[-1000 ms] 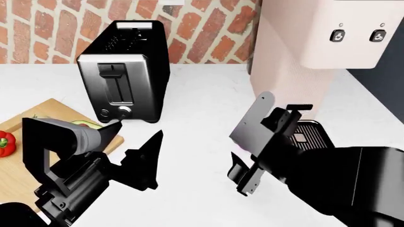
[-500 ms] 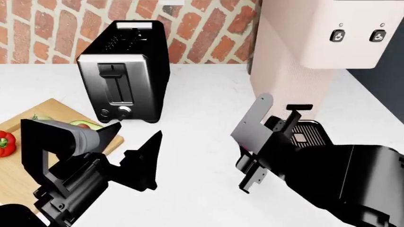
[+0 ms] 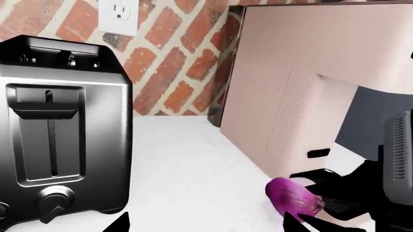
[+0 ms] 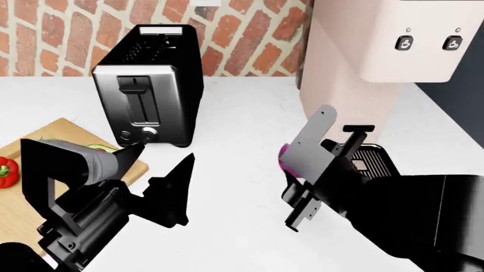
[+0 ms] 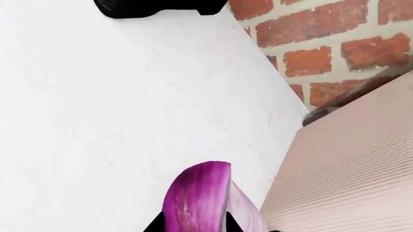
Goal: Place the avocado, onion, tomato and bell pepper on the cutting board.
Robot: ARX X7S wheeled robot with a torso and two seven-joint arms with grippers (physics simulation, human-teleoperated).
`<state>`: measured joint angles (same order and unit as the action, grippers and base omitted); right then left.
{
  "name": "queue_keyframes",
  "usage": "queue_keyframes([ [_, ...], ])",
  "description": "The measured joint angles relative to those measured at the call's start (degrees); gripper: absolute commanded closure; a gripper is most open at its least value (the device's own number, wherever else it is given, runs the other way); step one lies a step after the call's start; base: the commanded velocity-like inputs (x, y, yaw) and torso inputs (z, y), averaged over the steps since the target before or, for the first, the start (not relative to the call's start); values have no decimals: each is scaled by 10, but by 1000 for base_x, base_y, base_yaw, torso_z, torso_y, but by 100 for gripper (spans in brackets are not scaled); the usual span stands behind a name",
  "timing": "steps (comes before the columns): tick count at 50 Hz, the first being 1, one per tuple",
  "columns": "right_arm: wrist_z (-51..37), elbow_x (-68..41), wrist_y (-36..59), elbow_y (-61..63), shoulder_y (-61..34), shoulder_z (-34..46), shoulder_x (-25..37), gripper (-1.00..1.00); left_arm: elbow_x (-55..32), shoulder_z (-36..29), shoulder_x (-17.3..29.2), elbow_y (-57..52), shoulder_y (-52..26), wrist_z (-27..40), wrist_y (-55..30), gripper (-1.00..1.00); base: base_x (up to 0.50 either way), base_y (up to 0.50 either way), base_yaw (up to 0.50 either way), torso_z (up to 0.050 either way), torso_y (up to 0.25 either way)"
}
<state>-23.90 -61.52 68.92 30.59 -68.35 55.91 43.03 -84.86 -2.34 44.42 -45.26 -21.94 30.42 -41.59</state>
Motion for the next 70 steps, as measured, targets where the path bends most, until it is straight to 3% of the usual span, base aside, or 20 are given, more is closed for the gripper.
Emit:
queue_keyframes([
  [14, -63, -72, -24, 59, 10, -71, 28, 100, -4, 0, 3, -10, -4, 6, 2, -100, 0, 0, 0, 0, 0],
  [30, -134, -171, -128, 127, 83, -166, 83, 100, -5, -2, 2, -15, -3, 9, 4, -100, 0, 0, 0, 0, 0],
  [44, -145, -190, -218, 154, 156, -216, 112, 100, -10, 2, 3, -18, 2, 13, 11, -100, 0, 0, 0, 1, 0],
  [70, -154, -200, -252, 173, 184, -236, 131, 100, -9, 1, 5, -21, 6, 15, 14, -100, 0, 480, 0, 0, 0],
])
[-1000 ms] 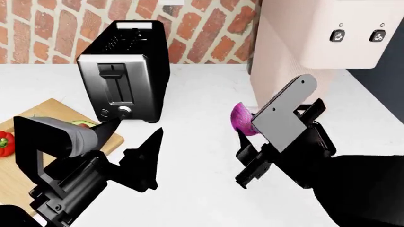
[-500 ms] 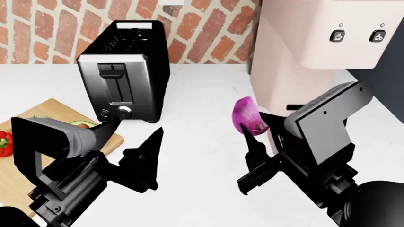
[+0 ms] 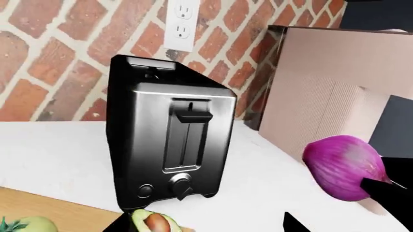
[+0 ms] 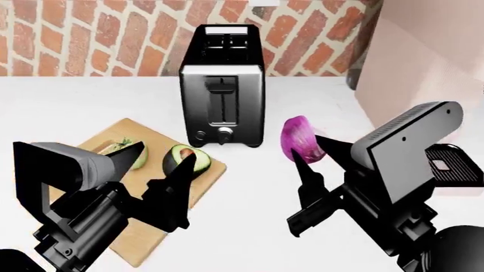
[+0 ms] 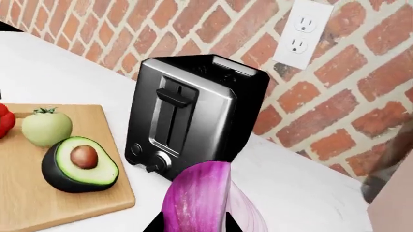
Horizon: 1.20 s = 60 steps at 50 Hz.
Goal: Place the avocado, onion, tomato and bell pepper on the cutting board.
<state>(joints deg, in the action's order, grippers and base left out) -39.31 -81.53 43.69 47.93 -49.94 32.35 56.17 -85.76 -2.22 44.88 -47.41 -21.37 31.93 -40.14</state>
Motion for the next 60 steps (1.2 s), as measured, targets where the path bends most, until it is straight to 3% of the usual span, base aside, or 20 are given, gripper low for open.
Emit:
queue_keyframes([
  [26, 9, 12, -4, -6, 3, 3, -7, 100, -4, -1, 3, -3, 2, 3, 4, -100, 0, 491, 0, 0, 0],
  [60, 26, -29, 58, 24, -54, 34, -13, 100, 3, -10, 1, 4, -1, 0, 4, -100, 0, 6, 0, 0, 0],
])
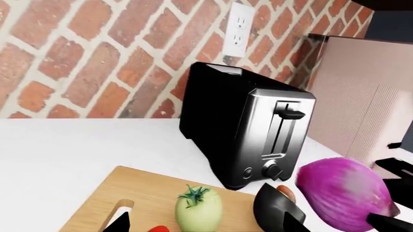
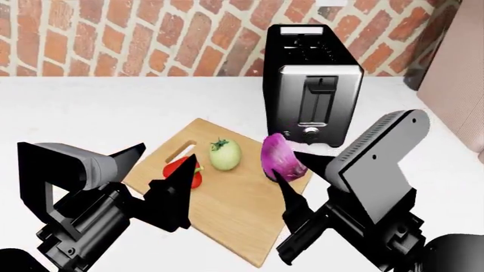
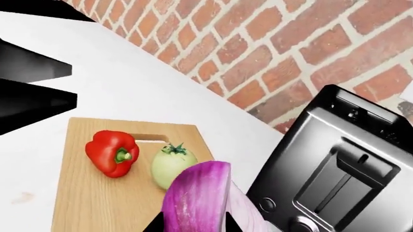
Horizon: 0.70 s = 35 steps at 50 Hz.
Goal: Place the avocado, onion, tomato and bell pepper on the cutting board.
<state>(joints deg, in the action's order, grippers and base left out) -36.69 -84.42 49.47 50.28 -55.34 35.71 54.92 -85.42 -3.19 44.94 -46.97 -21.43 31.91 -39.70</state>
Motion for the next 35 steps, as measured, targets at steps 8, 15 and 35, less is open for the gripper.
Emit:
queue_keyframes([
  [8, 14, 7, 21, -7, -10, 19, -16, 100, -1, -1, 1, -1, 1, -2, 0, -100, 0, 0, 0, 0, 0],
  [15, 31, 20, 37, -21, -17, 37, -35, 100, 1, 0, 3, 0, 3, -5, 2, -100, 0, 0, 0, 0, 0],
  [35, 67, 55, 57, -56, -6, 78, -70, 100, 5, -1, 2, -10, 12, -16, 7, -100, 0, 0, 0, 0, 0],
])
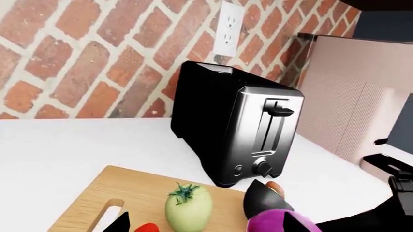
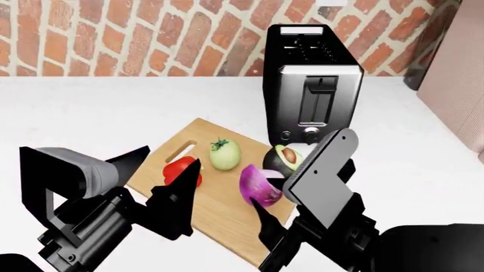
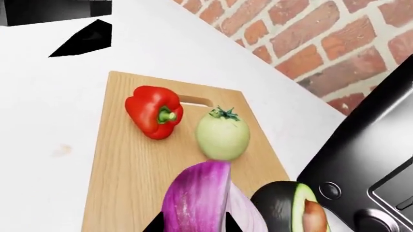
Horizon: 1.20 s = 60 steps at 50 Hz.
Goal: Place the avocado, onion, tomato and bell pepper on the cutting board.
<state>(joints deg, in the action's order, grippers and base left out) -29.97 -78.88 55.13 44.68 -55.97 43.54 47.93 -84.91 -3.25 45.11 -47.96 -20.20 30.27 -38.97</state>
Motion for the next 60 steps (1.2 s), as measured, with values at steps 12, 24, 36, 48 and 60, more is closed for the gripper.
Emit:
queue_keyframes([
  [12, 14, 15, 10, -17, 5, 19, -11, 100, 12, 0, -1, 2, 9, -8, 3, -100, 0, 0, 0, 0, 1],
  [24, 33, 33, 11, -27, 9, 31, -16, 100, 19, -2, -2, 6, 11, -10, 4, -100, 0, 0, 0, 0, 0],
  [36, 45, 46, 11, -31, 8, 36, -19, -100, 12, -2, 2, 3, 9, -2, 4, -100, 1, 0, 0, 0, 0],
  [48, 48, 47, 13, -27, 6, 40, -17, -100, 10, -9, 1, 3, 0, 3, 0, -100, 0, 0, 0, 0, 0],
  [60, 37, 35, 8, -14, -1, 31, -13, -100, 10, -10, 2, 1, 2, 5, 2, -100, 0, 0, 0, 0, 0],
])
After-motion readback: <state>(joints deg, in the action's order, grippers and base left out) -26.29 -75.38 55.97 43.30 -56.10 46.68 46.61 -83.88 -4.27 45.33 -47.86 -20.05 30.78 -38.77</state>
